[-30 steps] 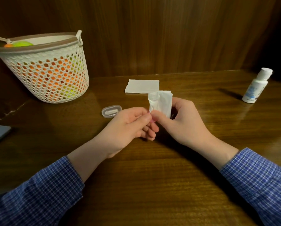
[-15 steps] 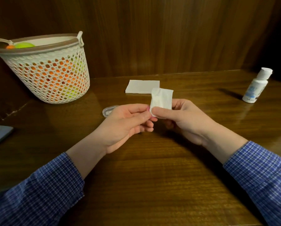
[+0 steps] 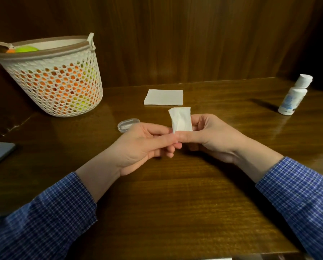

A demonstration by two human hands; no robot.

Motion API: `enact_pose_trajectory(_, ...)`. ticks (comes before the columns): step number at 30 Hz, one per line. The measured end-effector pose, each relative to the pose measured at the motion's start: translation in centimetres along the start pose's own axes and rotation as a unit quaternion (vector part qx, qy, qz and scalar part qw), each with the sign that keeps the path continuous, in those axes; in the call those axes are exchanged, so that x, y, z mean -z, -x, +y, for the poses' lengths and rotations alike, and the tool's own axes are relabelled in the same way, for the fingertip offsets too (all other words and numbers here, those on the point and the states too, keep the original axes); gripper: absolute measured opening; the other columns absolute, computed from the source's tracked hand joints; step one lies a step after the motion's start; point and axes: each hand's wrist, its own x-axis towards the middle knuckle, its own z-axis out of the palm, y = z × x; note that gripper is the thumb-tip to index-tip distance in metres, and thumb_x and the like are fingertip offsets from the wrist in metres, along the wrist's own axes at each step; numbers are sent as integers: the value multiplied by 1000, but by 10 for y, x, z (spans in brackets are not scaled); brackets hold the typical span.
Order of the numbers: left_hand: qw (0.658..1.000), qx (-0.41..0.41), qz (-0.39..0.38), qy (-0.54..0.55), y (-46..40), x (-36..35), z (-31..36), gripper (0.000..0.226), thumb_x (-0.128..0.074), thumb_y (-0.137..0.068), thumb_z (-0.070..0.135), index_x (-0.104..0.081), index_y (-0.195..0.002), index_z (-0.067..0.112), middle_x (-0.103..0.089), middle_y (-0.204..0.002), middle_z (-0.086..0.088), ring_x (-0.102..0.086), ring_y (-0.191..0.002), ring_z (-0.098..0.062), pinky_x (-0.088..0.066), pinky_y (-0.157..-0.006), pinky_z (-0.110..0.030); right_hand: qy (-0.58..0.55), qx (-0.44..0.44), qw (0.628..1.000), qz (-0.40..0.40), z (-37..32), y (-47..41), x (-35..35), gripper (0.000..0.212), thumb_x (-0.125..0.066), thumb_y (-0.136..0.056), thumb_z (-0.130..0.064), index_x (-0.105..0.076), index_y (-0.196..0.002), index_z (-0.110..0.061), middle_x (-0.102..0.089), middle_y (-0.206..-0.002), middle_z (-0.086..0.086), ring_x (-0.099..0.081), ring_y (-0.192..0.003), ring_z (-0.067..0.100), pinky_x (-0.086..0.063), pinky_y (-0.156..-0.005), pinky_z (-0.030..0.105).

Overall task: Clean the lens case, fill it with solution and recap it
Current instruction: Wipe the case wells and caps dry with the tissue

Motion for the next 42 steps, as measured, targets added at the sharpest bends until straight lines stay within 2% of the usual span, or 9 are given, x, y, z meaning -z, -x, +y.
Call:
enact_pose_trajectory(8, 854, -330, 177, -362, 7, -13, -9, 37, -79, -82, 19, -71, -118, 23, -77, -104, 11, -73, -99, -9, -61, -82, -22, -322, -168, 927, -92, 8, -4, -7, 27, -84, -72, -11, -71, -96, -9, -55, -73, -2, -41, -45, 3, -38, -42, 14)
enact_pose_trajectory(10, 868, -310, 176, -347, 7, -13, -9, 37, -78, -81, 22, -73, -117, 21, -78, -102, 9, -74, -96, -10, -62, -79, -22, -301, -161, 936, -84, 6, -3, -8, 22, -81, -77, -12, -71, -96, -9, -54, -74, -2, -39, -47, 3, -36, -42, 13)
enact_pose_trajectory(13, 966, -158, 108, -172, 6, -8, -3, 34, -78, -74, 22, -79, -108, 19, -81, -92, 1, -77, -82, -14, -61, -70, -21, -142, -88, 985, -33, -1, 0, -5, 43, -83, -69, -17, -72, -108, -3, -63, -79, 5, -46, -59, 9, -36, -51, 19)
enact_pose_trajectory(16, 999, -17, -17, -36, 5, -2, 1, 22, -76, -78, 16, -84, -98, 14, -80, -90, -8, -72, -75, -10, -58, -68, -20, 63, 29, 998, -14, -7, 6, 2, 57, -87, -68, -21, -67, -117, 3, -70, -98, 29, -63, -82, 44, -57, -71, 44)
enact_pose_trajectory(18, 997, 17, -77, 0, 4, -1, 1, 16, -75, -81, 13, -84, -96, 13, -79, -90, -11, -71, -73, -9, -58, -68, -22, 120, 87, 987, -62, -10, 9, 4, 48, -84, -76, -15, -66, -115, 7, -66, -102, 40, -63, -89, 55, -53, -87, 64)
enact_pose_trajectory(23, 998, -44, -42, 28, -3, -5, 1, 18, -80, -78, 10, -80, -96, 11, -78, -98, -17, -74, -80, -17, -62, -72, -26, -98, 21, 990, -99, -8, 0, 18, 8, -74, -85, -12, -79, -86, -19, -71, -77, -2, -59, -63, 5, -45, -58, 19)
enact_pose_trajectory(26, 987, -91, 83, -104, -5, 4, 0, 19, -80, -82, 4, -76, -100, 11, -79, -99, -13, -77, -86, -21, -64, -79, -32, -233, -16, 972, -12, -8, -4, 25, 5, -81, -76, -16, -79, -79, -20, -55, -67, -8, -41, -53, 3, -33, -49, 15)
enact_pose_trajectory(33, 908, -207, 248, -265, -4, 28, 7, 23, -85, -79, 5, -74, -99, 10, -78, -96, -4, -75, -90, -22, -64, -81, -32, -204, -89, 964, 144, -1, -13, 29, 36, -81, -83, -18, -65, -115, -13, -55, -75, -2, -42, -54, 5, -36, -49, 19)
enact_pose_trajectory(42, 850, -169, 153, -474, 29, 43, -15, 38, -81, -85, 21, -67, -120, 32, -71, -95, 15, -64, -88, -6, -53, -70, -20, -154, -93, 973, 146, -2, -14, 25, 42, -83, -76, -17, -68, -115, -10, -65, -80, 0, -49, -58, 6, -42, -47, 16)
